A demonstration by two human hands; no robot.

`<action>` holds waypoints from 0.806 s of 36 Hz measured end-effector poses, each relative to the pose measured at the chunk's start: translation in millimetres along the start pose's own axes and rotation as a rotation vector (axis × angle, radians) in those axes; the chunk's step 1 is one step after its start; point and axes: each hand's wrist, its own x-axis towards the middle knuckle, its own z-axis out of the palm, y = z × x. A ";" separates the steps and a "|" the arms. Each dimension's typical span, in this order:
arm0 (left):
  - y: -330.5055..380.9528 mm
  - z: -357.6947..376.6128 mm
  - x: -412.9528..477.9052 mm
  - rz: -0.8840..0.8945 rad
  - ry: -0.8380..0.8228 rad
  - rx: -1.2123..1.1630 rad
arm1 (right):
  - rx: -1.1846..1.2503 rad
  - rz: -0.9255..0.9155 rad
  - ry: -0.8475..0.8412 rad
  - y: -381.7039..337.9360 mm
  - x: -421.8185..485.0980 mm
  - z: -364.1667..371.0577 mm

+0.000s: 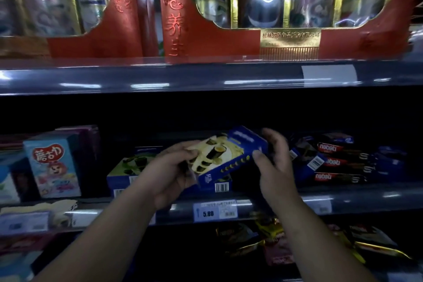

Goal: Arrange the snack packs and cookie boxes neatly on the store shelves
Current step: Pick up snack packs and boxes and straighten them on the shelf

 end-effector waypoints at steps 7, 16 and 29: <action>-13.4 3.5 8.0 0.245 0.273 0.227 | -0.207 0.070 -0.272 -1.5 2.2 23.3; -28.7 -17.3 3.1 0.346 0.176 1.174 | -0.745 -0.068 -0.370 11.5 -2.3 30.3; -39.9 -22.3 7.8 0.489 0.192 1.419 | -0.824 -0.142 -0.309 27.3 -13.9 22.3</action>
